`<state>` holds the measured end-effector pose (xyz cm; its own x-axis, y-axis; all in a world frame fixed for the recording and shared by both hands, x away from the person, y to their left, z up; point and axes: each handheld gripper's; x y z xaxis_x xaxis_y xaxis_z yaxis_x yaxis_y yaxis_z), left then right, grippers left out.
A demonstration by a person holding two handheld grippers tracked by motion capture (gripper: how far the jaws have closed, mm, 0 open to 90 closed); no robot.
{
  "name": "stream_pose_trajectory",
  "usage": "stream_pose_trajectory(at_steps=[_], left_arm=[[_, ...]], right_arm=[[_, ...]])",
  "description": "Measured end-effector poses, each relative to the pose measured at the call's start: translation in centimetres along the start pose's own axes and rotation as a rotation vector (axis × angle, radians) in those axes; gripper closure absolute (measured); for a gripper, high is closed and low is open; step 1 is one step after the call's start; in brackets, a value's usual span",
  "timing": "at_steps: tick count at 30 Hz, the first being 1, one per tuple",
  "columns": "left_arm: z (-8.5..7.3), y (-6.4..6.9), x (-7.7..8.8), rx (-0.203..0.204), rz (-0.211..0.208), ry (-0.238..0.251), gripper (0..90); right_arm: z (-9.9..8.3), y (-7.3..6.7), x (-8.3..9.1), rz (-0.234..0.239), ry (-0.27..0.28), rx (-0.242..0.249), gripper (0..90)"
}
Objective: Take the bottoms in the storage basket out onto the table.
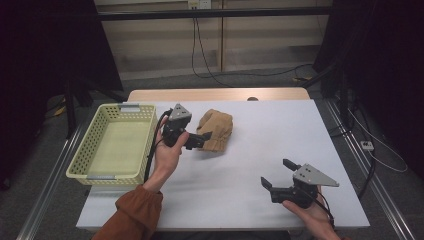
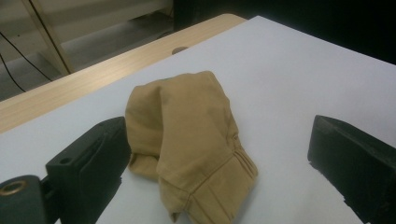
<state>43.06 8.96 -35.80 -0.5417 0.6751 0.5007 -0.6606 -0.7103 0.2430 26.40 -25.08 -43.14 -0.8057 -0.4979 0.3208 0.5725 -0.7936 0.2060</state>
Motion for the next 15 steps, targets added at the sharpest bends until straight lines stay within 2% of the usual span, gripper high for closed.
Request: stream_pose_trajectory(at_steps=[5, 12, 15], left_arm=[[-0.2, 0.0, 0.8, -0.041, 0.032, 0.018, 5.4], [-0.7, -0.2, 2.0, -0.032, 0.017, 0.037, 5.3], [-0.9, -0.1, 2.6, -0.033, 0.028, 0.051, 5.2]], right_arm=[[0.0, 0.0, -0.1, 0.001, -0.001, -0.002, 4.7], [0.0, 0.0, -0.2, 0.004, -0.001, 0.000, 4.7], [0.1, -0.1, -0.2, 0.006, -0.001, 0.001, 4.6]])
Point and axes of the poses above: each handheld gripper's, and its own axes: x roughly backward along the jaws, z roughly out of its top, y roughly to its right, and after that the axes turned 14 degrees about x, right-handed
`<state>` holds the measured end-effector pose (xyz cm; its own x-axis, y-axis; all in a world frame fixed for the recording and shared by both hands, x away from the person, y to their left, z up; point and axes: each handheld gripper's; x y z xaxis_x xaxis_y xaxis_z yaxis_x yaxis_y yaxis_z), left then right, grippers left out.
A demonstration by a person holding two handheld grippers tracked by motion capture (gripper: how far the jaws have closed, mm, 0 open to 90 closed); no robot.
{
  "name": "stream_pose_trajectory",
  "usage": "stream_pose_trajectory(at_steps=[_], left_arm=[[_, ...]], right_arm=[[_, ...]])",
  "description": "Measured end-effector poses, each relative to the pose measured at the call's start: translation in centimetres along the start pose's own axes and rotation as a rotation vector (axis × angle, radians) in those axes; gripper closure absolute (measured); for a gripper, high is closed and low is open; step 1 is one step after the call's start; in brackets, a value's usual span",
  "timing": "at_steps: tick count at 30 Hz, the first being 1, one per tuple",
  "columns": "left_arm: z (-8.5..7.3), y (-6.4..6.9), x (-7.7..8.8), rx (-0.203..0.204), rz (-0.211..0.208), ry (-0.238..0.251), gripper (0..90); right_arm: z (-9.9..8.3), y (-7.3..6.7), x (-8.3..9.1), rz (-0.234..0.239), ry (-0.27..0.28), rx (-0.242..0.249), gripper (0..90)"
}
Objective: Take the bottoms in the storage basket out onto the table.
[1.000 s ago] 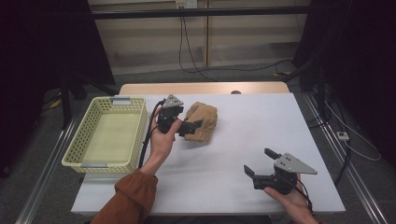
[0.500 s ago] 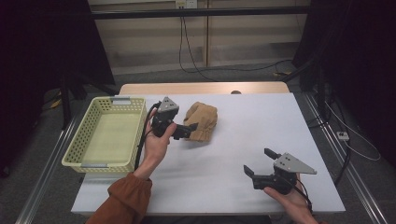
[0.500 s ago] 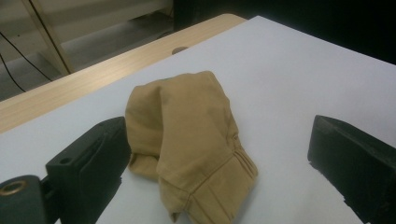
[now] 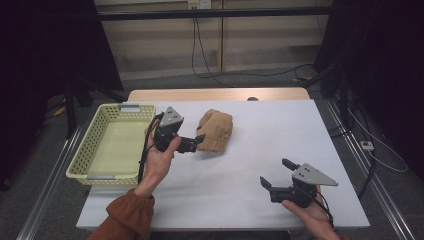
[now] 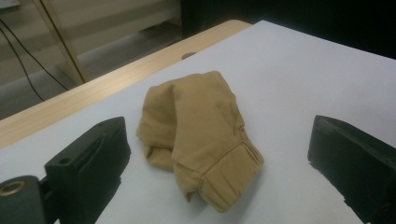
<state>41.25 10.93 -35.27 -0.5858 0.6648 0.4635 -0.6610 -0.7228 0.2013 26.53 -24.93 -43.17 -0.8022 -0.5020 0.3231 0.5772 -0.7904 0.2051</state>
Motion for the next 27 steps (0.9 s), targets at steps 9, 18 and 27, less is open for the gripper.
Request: stream_pose_trajectory(at_steps=[9, 18, 27], left_arm=[[-0.8, 0.5, 1.6, 0.019, -0.018, 0.000, 5.2], [-1.0, 1.6, 3.1, -0.021, -0.006, -0.008, 5.7], [-1.9, 1.3, 3.9, -0.036, -0.019, -0.005, 5.2]], right_arm=[[0.0, 0.0, 0.0, -0.001, 0.001, 0.000, 4.7], [0.0, 0.0, 0.0, -0.004, -0.003, 0.004, 4.7], [0.0, 0.0, 0.0, -0.004, -0.003, 0.004, 4.7]])
Point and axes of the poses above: each handheld gripper's, and its own axes: x roughly backward along the jaws, z roughly out of its top, y roughly to its right, and after that the axes turned 14 degrees about x, right-handed
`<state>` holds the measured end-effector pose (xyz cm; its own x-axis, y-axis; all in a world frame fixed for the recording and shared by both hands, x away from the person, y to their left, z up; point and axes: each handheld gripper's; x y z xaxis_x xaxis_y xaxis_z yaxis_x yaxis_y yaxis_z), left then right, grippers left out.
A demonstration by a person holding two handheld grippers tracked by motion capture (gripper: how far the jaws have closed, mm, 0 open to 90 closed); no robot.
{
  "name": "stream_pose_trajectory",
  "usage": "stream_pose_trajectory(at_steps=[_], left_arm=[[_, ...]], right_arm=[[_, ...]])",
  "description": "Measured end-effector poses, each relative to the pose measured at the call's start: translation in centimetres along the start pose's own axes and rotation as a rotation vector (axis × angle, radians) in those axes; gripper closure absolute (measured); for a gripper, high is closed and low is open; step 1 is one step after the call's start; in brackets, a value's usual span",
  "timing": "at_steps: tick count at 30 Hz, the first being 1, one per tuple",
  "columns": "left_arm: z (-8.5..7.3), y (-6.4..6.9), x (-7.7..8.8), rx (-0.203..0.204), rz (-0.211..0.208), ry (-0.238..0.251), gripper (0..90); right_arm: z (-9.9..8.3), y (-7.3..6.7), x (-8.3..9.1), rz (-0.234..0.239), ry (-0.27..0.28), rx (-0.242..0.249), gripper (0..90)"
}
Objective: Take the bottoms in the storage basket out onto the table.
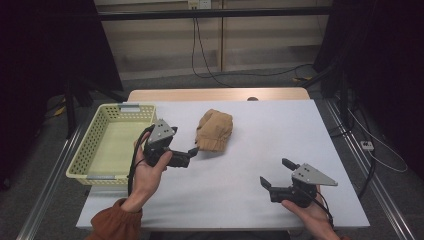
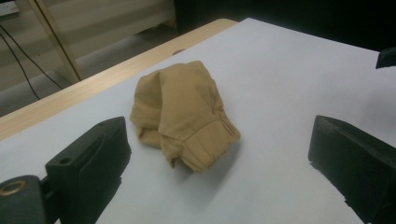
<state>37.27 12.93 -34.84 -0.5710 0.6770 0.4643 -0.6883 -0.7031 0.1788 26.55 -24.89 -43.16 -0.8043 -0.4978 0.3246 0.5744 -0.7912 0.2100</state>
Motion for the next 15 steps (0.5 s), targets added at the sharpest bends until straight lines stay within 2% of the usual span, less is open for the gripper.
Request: stream_pose_trajectory(at_steps=[8, 10, 15], left_arm=[[-1.2, -0.7, 0.7, 0.023, 0.031, 0.010, 5.1], [-1.4, -0.8, 0.9, 0.019, 0.034, 0.002, 5.1], [-2.3, -1.2, 1.3, 0.037, 0.053, -0.004, 5.1]], right_arm=[[0.0, 0.0, -0.1, 0.000, -0.001, 0.000, 4.7], [0.0, 0.0, -0.1, 0.000, -0.002, 0.001, 4.7], [0.0, 0.0, -0.1, 0.000, -0.002, 0.000, 4.7]])
Point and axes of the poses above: each handheld gripper's, and its own axes: x roughly backward along the jaws, z roughly out of its top, y roughly to its right, and after that the axes turned 14 degrees about x, right-handed
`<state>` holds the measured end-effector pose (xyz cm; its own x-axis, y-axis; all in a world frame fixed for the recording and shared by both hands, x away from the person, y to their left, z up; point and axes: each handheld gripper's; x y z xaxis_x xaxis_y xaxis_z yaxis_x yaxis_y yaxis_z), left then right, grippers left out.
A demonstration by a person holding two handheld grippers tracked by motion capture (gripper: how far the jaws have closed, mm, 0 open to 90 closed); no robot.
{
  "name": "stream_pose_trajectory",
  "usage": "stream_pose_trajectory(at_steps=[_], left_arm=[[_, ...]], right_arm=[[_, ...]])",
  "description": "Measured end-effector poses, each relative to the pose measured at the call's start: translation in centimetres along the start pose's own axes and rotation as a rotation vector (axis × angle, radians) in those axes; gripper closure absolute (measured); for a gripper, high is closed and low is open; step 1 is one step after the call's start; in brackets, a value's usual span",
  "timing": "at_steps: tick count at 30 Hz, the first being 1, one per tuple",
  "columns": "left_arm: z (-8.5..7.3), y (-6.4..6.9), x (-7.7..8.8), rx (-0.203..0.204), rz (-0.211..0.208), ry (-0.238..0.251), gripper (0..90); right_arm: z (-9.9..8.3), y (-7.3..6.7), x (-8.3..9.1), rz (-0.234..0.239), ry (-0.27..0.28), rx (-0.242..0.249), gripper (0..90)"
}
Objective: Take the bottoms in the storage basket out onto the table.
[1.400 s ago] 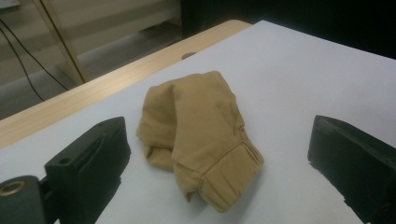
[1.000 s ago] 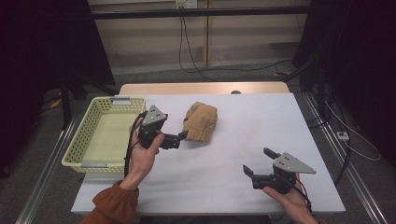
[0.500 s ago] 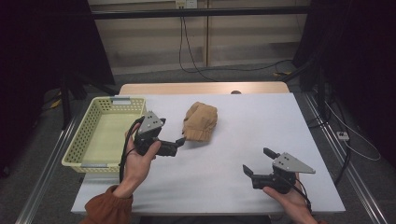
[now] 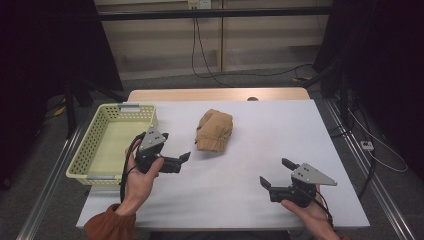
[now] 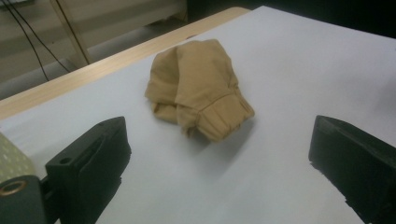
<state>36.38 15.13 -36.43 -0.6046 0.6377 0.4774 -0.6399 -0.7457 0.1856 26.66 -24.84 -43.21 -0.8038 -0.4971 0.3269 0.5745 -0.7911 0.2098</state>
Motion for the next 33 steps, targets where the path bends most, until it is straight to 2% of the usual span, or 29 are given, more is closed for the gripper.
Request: stream_pose_trajectory(at_steps=[4, 7, 10, 12, 18, 23, 25, 27, 30, 33], left_arm=[[-0.9, -0.2, 0.1, 0.001, 0.013, -0.007, 5.1], [-1.5, -0.2, 0.4, 0.002, -0.010, 0.010, 5.5], [-1.9, 0.0, 0.8, -0.023, 0.011, 0.019, 5.7], [-2.3, -0.1, 1.0, -0.011, -0.004, 0.014, 5.6], [-3.4, -0.6, 1.9, 0.016, 0.005, 0.009, 5.5], [-3.8, -0.8, 2.9, 0.015, 0.021, 0.012, 5.5], [-4.2, -0.9, 3.3, 0.002, 0.035, 0.006, 5.5], [-4.5, -1.1, 3.8, 0.018, 0.042, 0.002, 5.4], [-5.0, -1.3, 4.3, 0.046, 0.048, 0.022, 5.2], [-5.4, -1.4, 4.7, 0.055, 0.052, 0.032, 5.2]], right_arm=[[0.0, 0.0, 0.0, 0.003, 0.000, 0.000, 4.7], [0.0, 0.0, 0.0, 0.003, 0.001, 0.001, 4.7], [0.0, 0.0, 0.0, 0.003, 0.000, 0.000, 4.7], [0.0, 0.0, -0.1, 0.003, 0.000, 0.001, 4.7], [0.0, 0.0, -0.1, 0.004, 0.000, 0.003, 4.8], [0.0, 0.0, -0.1, 0.003, -0.002, 0.001, 4.8], [0.0, 0.0, 0.0, 0.001, -0.002, -0.001, 4.8], [0.0, 0.0, 0.0, 0.000, -0.003, -0.003, 4.8], [0.0, 0.0, -0.1, 0.000, -0.006, 0.000, 4.7], [0.0, -0.1, -0.1, 0.000, -0.007, 0.001, 4.8]])
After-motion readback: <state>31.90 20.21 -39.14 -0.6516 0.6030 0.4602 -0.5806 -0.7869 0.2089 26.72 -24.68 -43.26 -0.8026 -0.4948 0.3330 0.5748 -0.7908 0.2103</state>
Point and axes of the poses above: each handheld gripper's, and its own axes: x roughly backward along the jaws, z roughly out of its top, y roughly to its right, and after that the axes turned 14 degrees about x, right-handed
